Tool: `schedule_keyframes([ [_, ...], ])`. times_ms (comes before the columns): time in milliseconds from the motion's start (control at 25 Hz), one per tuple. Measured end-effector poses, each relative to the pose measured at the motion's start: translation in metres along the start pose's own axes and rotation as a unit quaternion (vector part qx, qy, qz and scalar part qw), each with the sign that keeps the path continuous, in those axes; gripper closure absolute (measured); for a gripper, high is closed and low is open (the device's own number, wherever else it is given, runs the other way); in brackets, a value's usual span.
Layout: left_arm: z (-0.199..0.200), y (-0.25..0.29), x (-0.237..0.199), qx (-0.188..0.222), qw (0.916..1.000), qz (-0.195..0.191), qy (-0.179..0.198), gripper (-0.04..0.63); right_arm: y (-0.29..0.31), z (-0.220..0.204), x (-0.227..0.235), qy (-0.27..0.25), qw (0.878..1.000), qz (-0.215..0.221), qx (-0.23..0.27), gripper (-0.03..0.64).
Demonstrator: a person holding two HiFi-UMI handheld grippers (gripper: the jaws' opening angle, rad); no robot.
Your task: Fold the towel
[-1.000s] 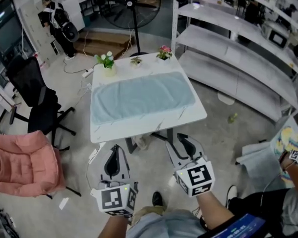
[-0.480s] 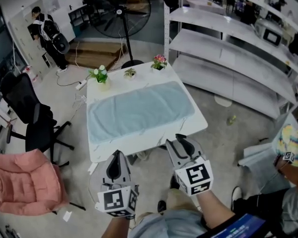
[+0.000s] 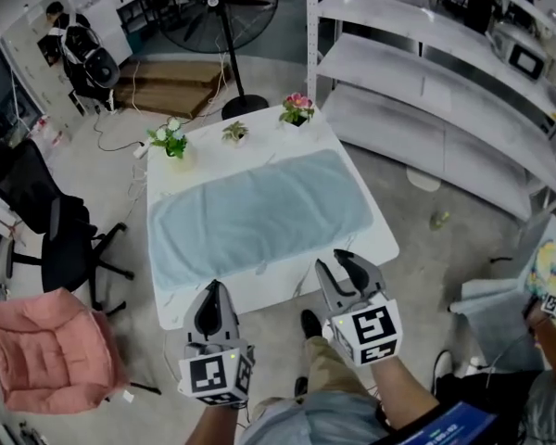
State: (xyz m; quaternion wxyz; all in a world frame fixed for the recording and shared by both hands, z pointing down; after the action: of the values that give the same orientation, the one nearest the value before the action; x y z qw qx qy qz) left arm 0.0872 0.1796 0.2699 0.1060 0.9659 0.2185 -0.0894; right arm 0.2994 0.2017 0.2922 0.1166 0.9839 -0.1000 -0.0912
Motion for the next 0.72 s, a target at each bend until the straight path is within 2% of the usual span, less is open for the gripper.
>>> schedule_keyframes([
  [320, 0.009, 0.103, -0.009, -0.013, 0.9996, 0.021, 0.012, 0.589, 0.089, -0.011, 0.072, 0.009, 0.999, 0.011, -0.031, 0.477],
  [720, 0.048, 0.191, -0.006, 0.012, 0.9988, 0.042, 0.022, 0.589, 0.169, 0.018, 0.155, -0.001, 1.000, 0.005, -0.015, 0.477],
])
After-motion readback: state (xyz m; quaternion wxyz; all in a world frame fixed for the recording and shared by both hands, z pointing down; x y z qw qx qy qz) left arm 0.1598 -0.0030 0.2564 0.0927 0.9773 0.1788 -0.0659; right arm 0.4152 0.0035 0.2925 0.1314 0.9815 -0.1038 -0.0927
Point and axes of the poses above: the fingertips, and each gripper's own axes: y forward along the fingers, x to its right, z out of its top, the point moved 3 cm from there along -y, backward along the fingers, and after that the axes turned 9 degrees about -y, right-handed, at the moved point
